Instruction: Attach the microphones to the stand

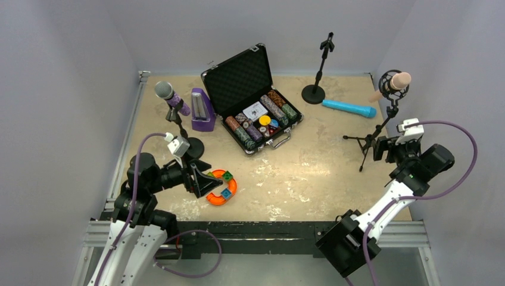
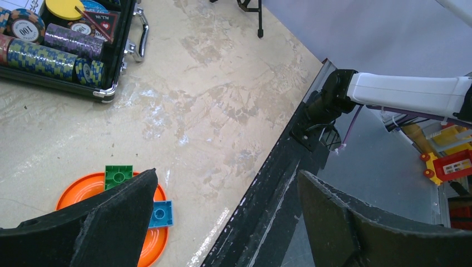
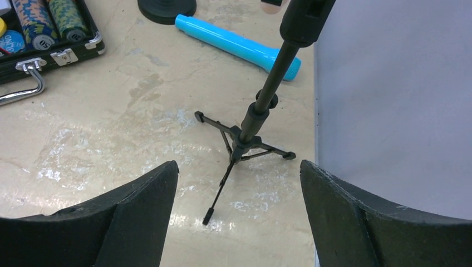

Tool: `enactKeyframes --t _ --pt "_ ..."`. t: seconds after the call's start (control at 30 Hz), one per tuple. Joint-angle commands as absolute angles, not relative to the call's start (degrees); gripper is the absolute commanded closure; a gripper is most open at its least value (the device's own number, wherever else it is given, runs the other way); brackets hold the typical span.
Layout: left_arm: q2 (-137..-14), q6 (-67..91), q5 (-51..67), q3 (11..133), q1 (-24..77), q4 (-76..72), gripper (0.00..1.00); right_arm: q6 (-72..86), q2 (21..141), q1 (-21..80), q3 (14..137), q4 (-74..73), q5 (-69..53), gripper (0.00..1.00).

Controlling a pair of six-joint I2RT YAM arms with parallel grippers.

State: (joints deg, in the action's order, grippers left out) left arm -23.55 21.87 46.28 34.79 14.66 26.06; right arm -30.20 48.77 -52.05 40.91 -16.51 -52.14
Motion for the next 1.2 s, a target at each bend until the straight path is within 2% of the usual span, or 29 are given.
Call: enactKeyframes --t 0.0,0.47,0.97,1.17 --pt "-23.0 20.8 47.5 34.6 14.9 23.4 0.01 -34.4 46.3 -53.0 40.8 -23.0 -54.0 0.16" --pt "-22.4 20.8 47.9 34.6 14.9 23.2 0.01 -43.7 40.4 -53.2 43.2 -40.9 -55.5 0.1" --pt "-22.6 21.0 48.0 34.5 14.9 22.9 0.01 -57.0 41.9 -53.0 52.5 -61.8 -64.7 0.09" --pt "-22.9 21.1 48.1 34.5 14.9 22.8 0.01 -58.5 42.3 -48.3 53.0 -64.2 -64.2 0.09"
